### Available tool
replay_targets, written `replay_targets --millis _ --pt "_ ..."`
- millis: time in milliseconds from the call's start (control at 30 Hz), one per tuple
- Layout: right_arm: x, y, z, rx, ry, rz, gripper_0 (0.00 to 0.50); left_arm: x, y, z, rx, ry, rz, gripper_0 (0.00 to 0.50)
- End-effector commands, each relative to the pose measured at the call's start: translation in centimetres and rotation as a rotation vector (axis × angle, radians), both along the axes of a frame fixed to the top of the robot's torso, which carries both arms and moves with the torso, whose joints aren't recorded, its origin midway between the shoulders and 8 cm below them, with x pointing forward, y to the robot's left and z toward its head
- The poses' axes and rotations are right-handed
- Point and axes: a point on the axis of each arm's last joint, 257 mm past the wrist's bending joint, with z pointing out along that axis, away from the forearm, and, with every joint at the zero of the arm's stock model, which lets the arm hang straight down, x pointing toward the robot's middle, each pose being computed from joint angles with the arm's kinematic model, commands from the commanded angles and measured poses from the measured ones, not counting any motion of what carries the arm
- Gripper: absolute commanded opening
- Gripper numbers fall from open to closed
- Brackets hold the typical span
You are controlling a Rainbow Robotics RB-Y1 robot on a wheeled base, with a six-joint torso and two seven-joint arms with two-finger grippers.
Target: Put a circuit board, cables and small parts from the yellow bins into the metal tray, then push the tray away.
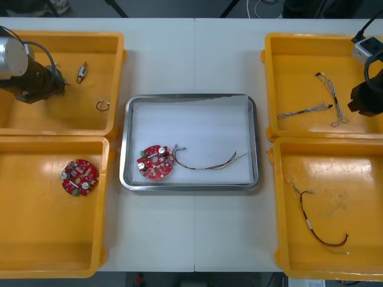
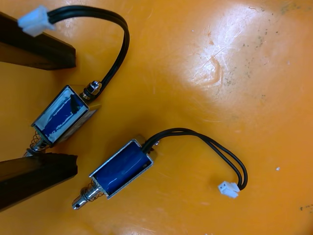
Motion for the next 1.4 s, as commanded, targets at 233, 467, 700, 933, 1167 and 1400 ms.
replay_targets --millis 233,467,700,933,1167,1400 --pt "2.7 -3.4 0.7 0.097 -0.02 -0.129 0.5 1.3 -1.2 1.8 0.034 -0.027 -0.044 0.0" --pt "5.4 -3.4 0.0 0.165 -0.032 -0.166 0.5 0.7 -0.4 2.5 0.04 -0.008 -0.035 0.0" --pt "7.4 -3.4 -1.5 0.202 -0.028 -0.187 0.5 -2.1 0.1 6.8 0.087 0.071 -0.052 0.0" --pt "8.5 -3.3 -3.3 0.196 -0.024 -0.188 0.5 -5.4 -1.9 9.1 0.146 0.163 -0.096 0.0" --pt "9.2 -3.9 -5.4 0.221 -0.016 -0.223 0.5 -8.7 -7.8 11.2 0.093 0.197 -0.134 0.0" --pt "10.3 -4.4 -6.6 0.209 -0.035 -0.236 0.5 -11.5 -15.7 12.1 0.032 0.179 -0.253 0.0"
